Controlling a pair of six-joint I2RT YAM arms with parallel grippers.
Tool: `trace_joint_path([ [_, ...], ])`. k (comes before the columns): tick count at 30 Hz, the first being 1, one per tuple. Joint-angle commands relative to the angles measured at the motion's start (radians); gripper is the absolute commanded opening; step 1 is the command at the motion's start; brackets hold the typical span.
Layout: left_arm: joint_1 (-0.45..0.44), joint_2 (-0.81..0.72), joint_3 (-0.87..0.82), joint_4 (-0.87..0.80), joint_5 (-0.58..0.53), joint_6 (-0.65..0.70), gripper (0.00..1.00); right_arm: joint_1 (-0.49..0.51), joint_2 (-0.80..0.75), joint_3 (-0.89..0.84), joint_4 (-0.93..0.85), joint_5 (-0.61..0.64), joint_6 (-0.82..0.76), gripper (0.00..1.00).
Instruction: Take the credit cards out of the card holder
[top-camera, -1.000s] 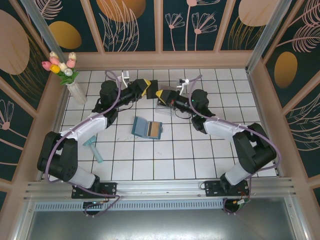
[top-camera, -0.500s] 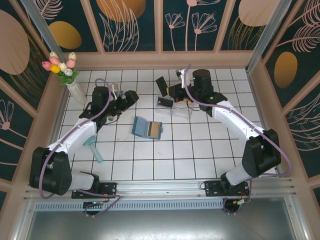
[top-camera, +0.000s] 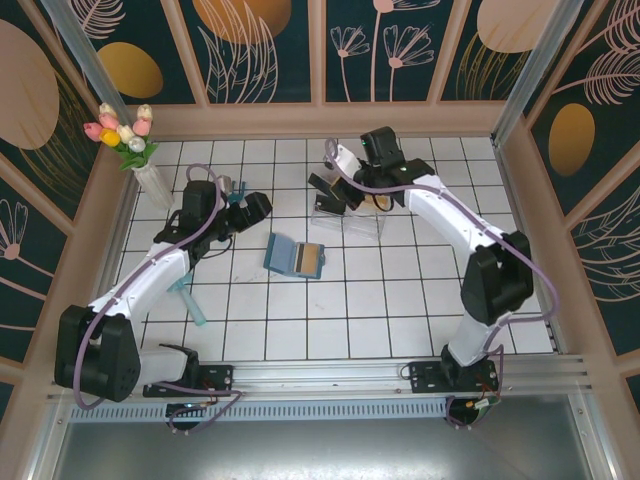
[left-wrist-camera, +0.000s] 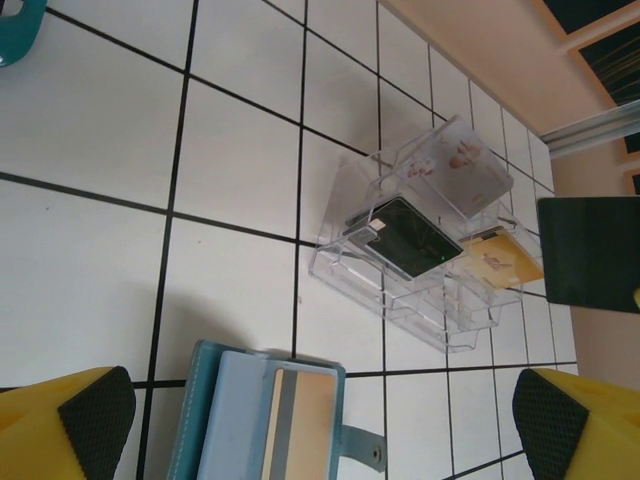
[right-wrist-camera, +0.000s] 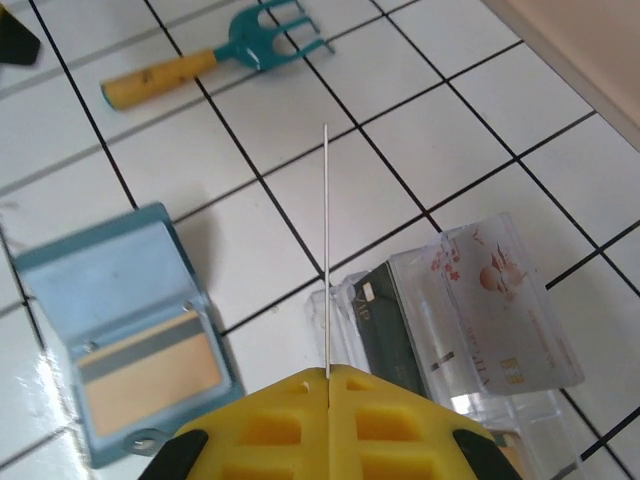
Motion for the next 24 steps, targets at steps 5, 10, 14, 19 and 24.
trace_joint_path([
  [5,0.007,0.004,-0.012,-0.019,-0.004,0.018,0.98,0.001,0.121,0.114,-0.149,0.014,-0.211,0.0],
  [10,0.007,0.019,-0.014,-0.021,0.002,0.006,0.98,0.004,0.183,0.153,-0.162,0.029,-0.273,0.0],
  [14,0.006,0.023,-0.019,-0.019,0.002,-0.003,0.98,0.003,0.226,0.181,-0.18,0.058,-0.313,0.0],
  [19,0.007,0.03,-0.026,-0.016,0.012,-0.012,0.98,-0.016,0.246,0.183,-0.165,0.06,-0.325,0.0],
  [24,0.007,0.034,-0.031,-0.012,0.022,-0.014,0.99,-0.025,0.25,0.173,-0.165,0.061,-0.336,0.0],
])
